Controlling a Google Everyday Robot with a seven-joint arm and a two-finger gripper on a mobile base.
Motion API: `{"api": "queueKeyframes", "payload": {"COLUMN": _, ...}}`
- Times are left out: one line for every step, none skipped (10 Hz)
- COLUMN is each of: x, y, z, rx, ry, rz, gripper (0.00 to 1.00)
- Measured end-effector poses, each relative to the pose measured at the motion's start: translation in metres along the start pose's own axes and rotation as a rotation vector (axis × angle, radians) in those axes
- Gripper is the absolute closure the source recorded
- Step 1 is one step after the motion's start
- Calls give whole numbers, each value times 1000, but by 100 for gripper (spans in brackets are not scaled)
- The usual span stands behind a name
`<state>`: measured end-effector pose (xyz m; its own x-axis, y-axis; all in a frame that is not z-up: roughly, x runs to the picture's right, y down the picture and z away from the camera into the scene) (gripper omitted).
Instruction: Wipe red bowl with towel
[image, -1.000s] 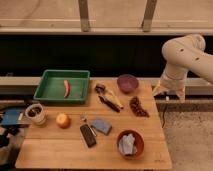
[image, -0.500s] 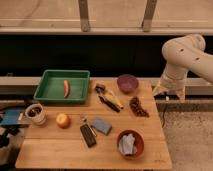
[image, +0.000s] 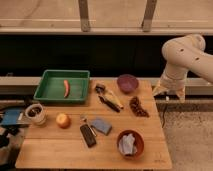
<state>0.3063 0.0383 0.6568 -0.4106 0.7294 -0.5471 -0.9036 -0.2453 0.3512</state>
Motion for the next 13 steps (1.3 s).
{"api": "queueKeyframes", "payload": {"x": 0, "y": 0, "z": 0, "rx": 0, "ry": 0, "rz": 0, "gripper": 24}}
{"api": "queueKeyframes", "payload": {"x": 0, "y": 0, "z": 0, "rx": 0, "ry": 0, "rz": 0, "gripper": 24}}
{"api": "queueKeyframes", "payload": {"x": 0, "y": 0, "z": 0, "rx": 0, "ry": 0, "rz": 0, "gripper": 24}}
{"api": "queueKeyframes", "payload": {"x": 0, "y": 0, "z": 0, "rx": 0, "ry": 0, "rz": 0, "gripper": 24}}
{"api": "queueKeyframes", "payload": {"x": 0, "y": 0, "z": 0, "rx": 0, "ry": 0, "rz": 0, "gripper": 24}}
{"api": "queueKeyframes", "payload": {"x": 0, "y": 0, "z": 0, "rx": 0, "ry": 0, "rz": 0, "gripper": 24}}
{"api": "queueKeyframes", "payload": {"x": 0, "y": 0, "z": 0, "rx": 0, "ry": 0, "rz": -1, "gripper": 24}}
{"api": "queueKeyframes", "payload": {"x": 1, "y": 0, "z": 0, "rx": -2, "ry": 1, "rz": -9, "gripper": 24}}
{"api": "queueKeyframes", "payload": {"x": 4, "y": 3, "z": 0, "rx": -4, "ry": 5, "rz": -26, "gripper": 24}}
{"api": "queueKeyframes", "payload": {"x": 12, "y": 10, "z": 1, "rx": -7, "ry": 14, "rz": -51, "gripper": 24}}
{"api": "queueKeyframes", "payload": {"x": 25, "y": 25, "z": 3, "rx": -11, "ry": 28, "rz": -95, "gripper": 24}}
{"api": "queueKeyframes", "payload": {"x": 40, "y": 41, "z": 6, "rx": -24, "ry": 46, "rz": -143, "gripper": 24}}
{"api": "queueKeyframes", "payload": {"x": 49, "y": 46, "z": 6, "rx": -23, "ry": 53, "rz": -172, "gripper": 24}}
